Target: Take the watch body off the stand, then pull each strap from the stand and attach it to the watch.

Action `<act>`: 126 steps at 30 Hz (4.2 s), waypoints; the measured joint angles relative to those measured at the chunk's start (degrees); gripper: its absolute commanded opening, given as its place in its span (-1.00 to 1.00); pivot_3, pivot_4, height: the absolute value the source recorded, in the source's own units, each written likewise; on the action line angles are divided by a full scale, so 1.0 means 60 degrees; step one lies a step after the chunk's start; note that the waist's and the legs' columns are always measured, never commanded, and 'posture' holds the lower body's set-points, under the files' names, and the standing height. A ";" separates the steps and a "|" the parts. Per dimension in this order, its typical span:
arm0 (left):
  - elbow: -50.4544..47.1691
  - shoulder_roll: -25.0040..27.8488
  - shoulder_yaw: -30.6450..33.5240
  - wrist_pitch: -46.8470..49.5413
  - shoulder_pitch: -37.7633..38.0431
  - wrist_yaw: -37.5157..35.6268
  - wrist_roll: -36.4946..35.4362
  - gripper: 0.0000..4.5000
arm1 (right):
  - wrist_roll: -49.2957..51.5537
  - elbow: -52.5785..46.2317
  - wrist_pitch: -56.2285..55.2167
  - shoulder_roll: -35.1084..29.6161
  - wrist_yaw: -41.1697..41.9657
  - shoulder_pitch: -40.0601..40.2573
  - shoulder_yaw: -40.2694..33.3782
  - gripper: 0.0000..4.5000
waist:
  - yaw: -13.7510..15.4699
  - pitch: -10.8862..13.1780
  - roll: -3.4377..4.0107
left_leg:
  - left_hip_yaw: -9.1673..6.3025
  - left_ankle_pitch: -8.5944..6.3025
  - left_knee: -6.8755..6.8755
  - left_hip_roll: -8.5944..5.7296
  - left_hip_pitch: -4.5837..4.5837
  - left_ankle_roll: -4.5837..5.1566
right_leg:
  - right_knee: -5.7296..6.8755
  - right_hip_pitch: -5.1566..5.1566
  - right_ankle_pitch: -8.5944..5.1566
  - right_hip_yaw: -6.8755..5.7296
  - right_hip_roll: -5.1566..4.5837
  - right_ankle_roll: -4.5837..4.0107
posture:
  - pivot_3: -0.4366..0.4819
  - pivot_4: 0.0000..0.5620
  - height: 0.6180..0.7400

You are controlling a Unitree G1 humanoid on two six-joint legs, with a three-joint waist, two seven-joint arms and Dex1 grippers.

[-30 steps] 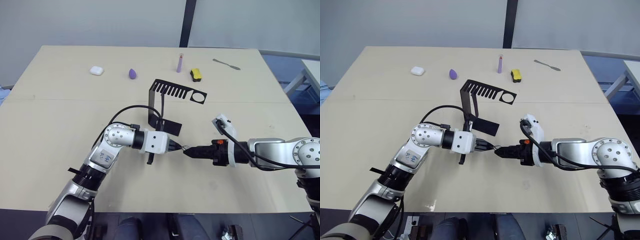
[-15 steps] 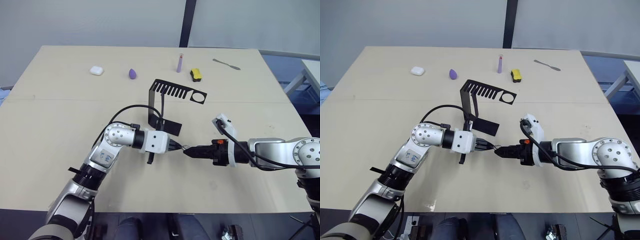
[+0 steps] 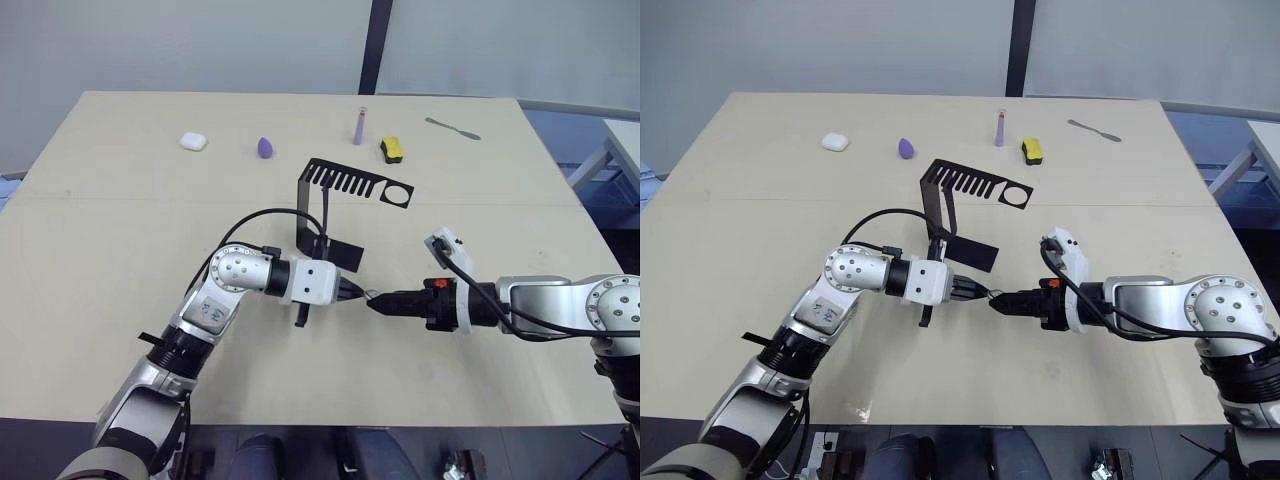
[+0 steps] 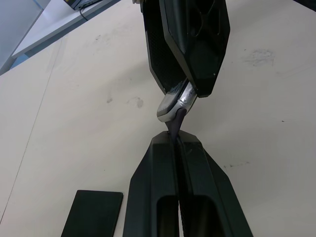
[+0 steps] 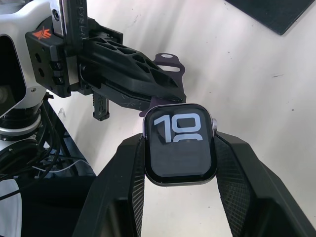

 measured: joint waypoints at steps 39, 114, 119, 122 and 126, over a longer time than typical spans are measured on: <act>0.0041 -0.0047 -0.0027 0.0151 -0.0074 0.0001 0.0008 -1.00 | 0.0001 0.0000 -0.0002 -0.0004 0.0018 -0.0020 0.0000 -0.32 | 0.0000 0.0000 0.0000 | 0.0000 0.0000 0.0000 0.0000 0.0000 0.0000 | 0.0000 0.0000 0.0000 0.0000 0.0000 0.0000 | -0.05 -0.47 1.00; -0.1827 0.4304 0.2080 0.3358 0.2126 -0.2906 -0.3400 1.00 | -1.6051 -0.1259 -0.7202 0.1384 1.0867 0.1160 0.2946 -0.10 | 0.0044 0.0005 0.0009 | -0.0090 -0.0017 0.0139 -0.0011 -0.0085 0.0026 | 0.0073 -0.0024 -0.0006 -0.0063 -0.0016 -0.0008 | -0.05 -0.47 1.00; -0.2026 0.4202 0.2080 0.3335 0.2168 -0.2694 -0.3389 1.00 | -1.6232 -0.1247 -0.7152 0.1378 1.0945 0.1133 0.2934 0.93 | 0.0044 0.0005 0.0009 | -0.0090 -0.0017 0.0139 -0.0011 -0.0085 0.0026 | 0.0075 -0.0025 -0.0006 -0.0064 -0.0015 -0.0008 | -0.05 -0.47 1.00; -0.2083 0.4058 0.2096 0.3421 0.2157 -0.2428 -0.3407 1.00 | -1.6073 -0.1503 -0.7014 0.1072 1.1100 0.1444 0.2501 0.97 | 0.0049 0.0006 0.0011 | -0.0091 -0.0017 0.0139 -0.0012 -0.0089 0.0026 | 0.0076 -0.0025 -0.0006 -0.0064 -0.0016 -0.0008 | -0.05 -0.47 1.00; -0.2020 0.3984 0.2964 0.4458 0.2375 -0.1742 -0.3988 1.00 | -1.4654 -0.2478 -0.6525 0.0181 1.1326 0.2941 -0.0094 0.97 | 0.0090 0.0005 0.0007 | -0.0105 -0.0018 0.0138 -0.0013 -0.0090 0.0028 | 0.0072 -0.0018 -0.0006 -0.0068 -0.0016 -0.0007 | -0.05 -0.47 1.00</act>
